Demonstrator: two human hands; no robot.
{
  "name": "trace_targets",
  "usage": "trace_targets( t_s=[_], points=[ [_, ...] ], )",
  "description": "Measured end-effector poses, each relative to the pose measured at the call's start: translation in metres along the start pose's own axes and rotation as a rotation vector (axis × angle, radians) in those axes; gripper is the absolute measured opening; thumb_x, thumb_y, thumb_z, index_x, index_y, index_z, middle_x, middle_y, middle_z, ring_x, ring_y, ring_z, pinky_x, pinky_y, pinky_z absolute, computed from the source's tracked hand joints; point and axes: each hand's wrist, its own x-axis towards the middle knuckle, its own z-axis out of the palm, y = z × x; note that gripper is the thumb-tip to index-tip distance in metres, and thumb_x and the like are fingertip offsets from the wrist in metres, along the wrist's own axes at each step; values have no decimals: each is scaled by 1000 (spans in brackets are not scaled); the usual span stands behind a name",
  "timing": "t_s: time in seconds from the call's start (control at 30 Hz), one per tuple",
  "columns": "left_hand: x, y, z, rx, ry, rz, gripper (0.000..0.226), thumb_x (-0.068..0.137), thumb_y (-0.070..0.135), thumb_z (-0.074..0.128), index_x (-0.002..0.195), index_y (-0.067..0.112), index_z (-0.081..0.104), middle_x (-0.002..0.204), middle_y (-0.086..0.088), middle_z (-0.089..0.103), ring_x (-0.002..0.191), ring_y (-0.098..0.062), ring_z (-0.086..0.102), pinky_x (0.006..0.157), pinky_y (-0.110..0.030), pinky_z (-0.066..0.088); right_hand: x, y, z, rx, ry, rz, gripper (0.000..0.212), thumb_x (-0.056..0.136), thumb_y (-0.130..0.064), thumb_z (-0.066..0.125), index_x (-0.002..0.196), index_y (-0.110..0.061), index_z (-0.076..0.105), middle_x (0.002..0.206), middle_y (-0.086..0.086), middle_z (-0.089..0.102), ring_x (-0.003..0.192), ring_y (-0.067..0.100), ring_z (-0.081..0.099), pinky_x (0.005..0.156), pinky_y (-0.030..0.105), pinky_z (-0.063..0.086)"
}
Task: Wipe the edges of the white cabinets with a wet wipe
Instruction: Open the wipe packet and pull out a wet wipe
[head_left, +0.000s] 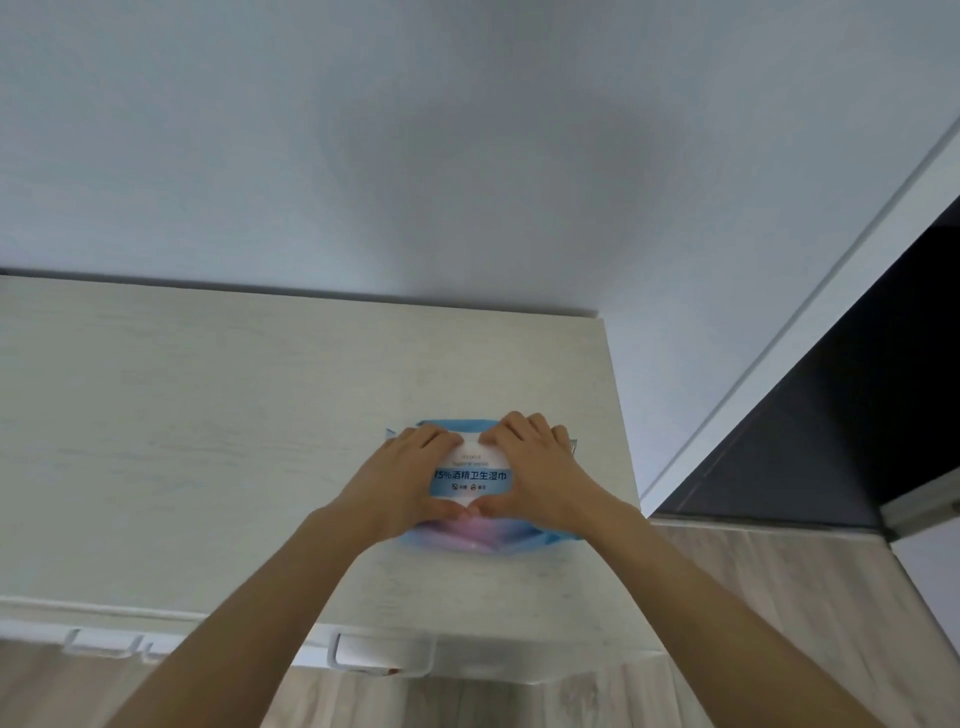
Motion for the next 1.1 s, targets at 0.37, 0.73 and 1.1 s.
trace_targets(
  t_s=[0.37, 0.73, 1.1],
  points=[
    [6, -1, 11, -45, -3, -62, 79, 72, 45, 72, 135, 19, 33, 130, 2, 38, 117, -14, 33, 98, -23, 22, -2, 2, 4, -316, -59, -241, 66, 90, -60, 29, 117, -3, 48, 107, 11, 49, 97, 22, 42, 91, 33, 33],
    [-6, -2, 13, -405, 92, -135, 99, 63, 30, 84, 141, 18, 24, 124, 2, 42, 110, -9, 37, 101, -25, 31, 1, 4, -6, 1, -42, -128, 40, 98, -42, 29, 111, -15, 56, 102, 3, 59, 91, 18, 51, 80, 29, 43],
    [-37, -10, 17, -214, 373, -52, 40, 76, 21, 75, 112, 14, 59, 111, 8, 51, 98, -13, 49, 87, -27, 39, 37, 13, -1, 315, 311, 430, 19, 93, -30, 51, 104, -15, 55, 96, 0, 45, 79, 14, 48, 69, 25, 40]
  ],
)
